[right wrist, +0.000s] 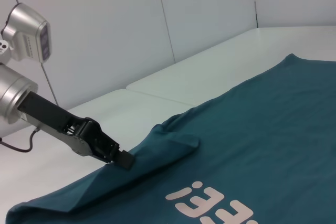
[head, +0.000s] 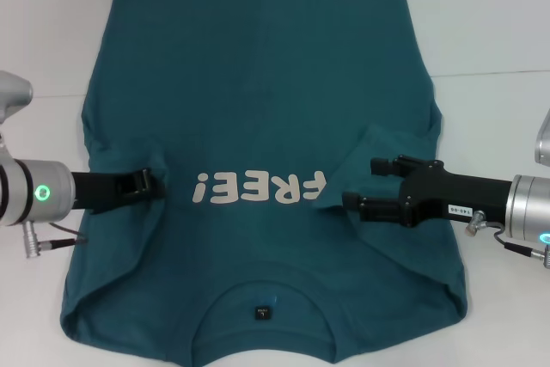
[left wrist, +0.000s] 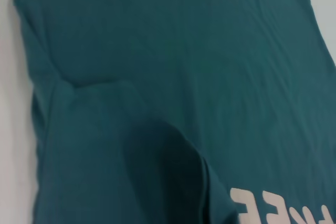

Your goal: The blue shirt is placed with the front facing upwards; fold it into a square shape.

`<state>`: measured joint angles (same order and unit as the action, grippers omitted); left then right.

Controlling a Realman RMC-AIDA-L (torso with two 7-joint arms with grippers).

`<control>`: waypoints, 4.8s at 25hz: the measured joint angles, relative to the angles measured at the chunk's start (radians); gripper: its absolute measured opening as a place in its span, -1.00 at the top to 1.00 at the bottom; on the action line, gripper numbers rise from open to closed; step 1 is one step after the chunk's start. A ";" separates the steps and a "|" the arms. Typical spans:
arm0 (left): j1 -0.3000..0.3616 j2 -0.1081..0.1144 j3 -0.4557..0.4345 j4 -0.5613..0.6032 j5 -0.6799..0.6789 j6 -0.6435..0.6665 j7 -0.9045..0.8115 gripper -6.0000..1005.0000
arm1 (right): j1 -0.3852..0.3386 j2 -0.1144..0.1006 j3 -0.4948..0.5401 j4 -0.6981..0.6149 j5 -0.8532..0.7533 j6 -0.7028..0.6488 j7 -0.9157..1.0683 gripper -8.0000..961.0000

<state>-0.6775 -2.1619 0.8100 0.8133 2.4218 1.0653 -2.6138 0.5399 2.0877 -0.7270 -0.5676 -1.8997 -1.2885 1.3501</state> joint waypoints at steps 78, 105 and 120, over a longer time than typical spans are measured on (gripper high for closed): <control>0.147 0.088 -0.440 -0.036 -0.351 0.513 0.722 -0.55 | 0.077 -0.079 0.044 -0.535 -0.757 -0.458 1.152 -0.82; 0.128 0.088 -0.439 -0.063 -0.358 0.460 0.721 -0.55 | 0.219 -0.045 -0.120 -0.345 -0.896 -0.323 1.244 -0.78; 0.127 0.088 -0.438 -0.063 -0.358 0.456 0.726 -0.55 | 0.233 -0.040 -0.153 -0.301 -0.919 -0.281 1.271 -0.76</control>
<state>-0.5507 -2.0739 0.3717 0.7499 2.0639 1.5218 -1.8882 0.7733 2.0474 -0.8801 -0.8686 -2.8190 -1.5694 2.6212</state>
